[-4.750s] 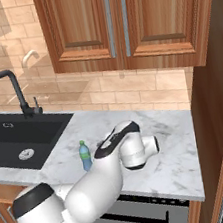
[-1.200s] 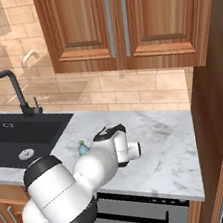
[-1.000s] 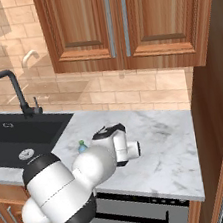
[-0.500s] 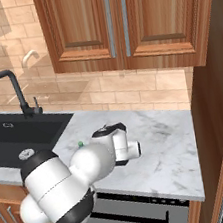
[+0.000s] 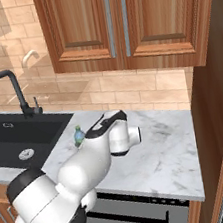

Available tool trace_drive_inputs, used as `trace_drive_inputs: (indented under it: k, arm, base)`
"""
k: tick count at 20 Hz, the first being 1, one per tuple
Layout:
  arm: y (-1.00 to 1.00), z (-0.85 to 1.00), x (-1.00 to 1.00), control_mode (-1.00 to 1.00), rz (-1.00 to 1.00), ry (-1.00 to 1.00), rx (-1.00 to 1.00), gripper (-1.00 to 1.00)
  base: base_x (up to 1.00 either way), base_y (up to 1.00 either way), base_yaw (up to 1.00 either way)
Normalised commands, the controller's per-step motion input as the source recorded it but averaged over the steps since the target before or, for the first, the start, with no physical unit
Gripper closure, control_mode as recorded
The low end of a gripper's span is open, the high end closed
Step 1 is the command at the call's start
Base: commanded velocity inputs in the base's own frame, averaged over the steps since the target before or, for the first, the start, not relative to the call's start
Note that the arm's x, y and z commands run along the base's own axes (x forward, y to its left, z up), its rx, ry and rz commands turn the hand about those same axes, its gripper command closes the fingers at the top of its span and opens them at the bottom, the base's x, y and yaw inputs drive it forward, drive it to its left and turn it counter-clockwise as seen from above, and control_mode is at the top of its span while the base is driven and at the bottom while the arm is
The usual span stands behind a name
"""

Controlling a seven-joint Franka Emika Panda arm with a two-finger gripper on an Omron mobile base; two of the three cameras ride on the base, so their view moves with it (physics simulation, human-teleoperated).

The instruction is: Take the bottled waters from the counter and place them in the freezer to freeze. Close the freezer door after placing the bottles.

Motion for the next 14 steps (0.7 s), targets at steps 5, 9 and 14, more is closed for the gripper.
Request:
trace_drive_inputs:
  k: [5,9,14]
  arm:
    - [0.32,1.0,0.0,-1.0,-0.13,0.02,0.01,1.0]
    - [0.56,0.97,-0.02,-1.0,-0.16,0.01,0.02,1.0]
    - [0.27,0.25,-0.13,1.0,-0.11,0.03,0.01,1.0]
  base:
    - [0.0,0.0,0.0]
    - [0.0,0.0,0.0]
    - [-0.38,0.41,-0.28]
